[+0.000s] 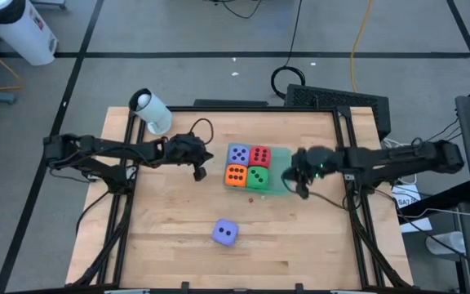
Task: Pick & Place Dice
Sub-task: Adjust the green bin, then put the big purple die into the green bin
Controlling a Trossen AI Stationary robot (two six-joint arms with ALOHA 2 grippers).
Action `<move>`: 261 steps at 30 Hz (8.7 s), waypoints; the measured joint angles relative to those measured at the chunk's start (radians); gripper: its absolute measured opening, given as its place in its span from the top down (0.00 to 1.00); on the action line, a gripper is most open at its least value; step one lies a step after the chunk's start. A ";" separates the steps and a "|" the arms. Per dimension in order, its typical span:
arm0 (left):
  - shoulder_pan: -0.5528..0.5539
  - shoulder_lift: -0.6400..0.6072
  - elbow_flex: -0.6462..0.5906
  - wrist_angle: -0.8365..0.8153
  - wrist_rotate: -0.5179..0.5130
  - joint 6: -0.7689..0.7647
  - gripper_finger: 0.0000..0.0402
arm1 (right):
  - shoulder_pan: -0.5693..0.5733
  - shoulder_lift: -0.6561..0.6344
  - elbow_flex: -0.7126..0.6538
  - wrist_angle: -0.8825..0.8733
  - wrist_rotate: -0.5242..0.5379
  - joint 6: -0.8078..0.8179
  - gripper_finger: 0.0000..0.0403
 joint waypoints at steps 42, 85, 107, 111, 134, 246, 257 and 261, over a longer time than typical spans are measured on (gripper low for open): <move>0.002 0.002 -0.001 -0.013 -0.004 -0.035 0.94 | 0.074 0.465 -0.110 0.537 0.104 0.008 1.00; -0.574 -0.110 -0.001 -0.140 0.181 -0.112 0.94 | 0.260 0.350 -0.108 0.732 0.076 -0.109 1.00; -0.656 0.349 0.182 0.032 0.201 -0.308 0.94 | 0.319 0.386 -0.108 0.700 0.184 0.013 1.00; -0.637 0.421 0.275 0.019 0.223 -0.246 0.94 | 0.325 0.350 -0.108 0.663 0.157 0.079 1.00; -0.436 0.678 0.649 -0.040 0.299 0.069 0.94 | 0.463 0.113 -0.108 0.395 0.296 0.133 1.00; 0.218 -0.463 -0.352 0.481 0.466 0.014 0.94 | 0.369 0.584 0.408 -0.106 0.243 0.052 0.01; 0.218 -0.463 -0.352 0.481 0.466 0.014 0.94 | 0.434 0.584 0.408 -0.104 0.325 0.175 0.01; 0.218 -0.463 -0.352 0.481 0.466 0.014 0.94 | 0.450 0.586 0.409 -0.144 0.348 0.201 0.01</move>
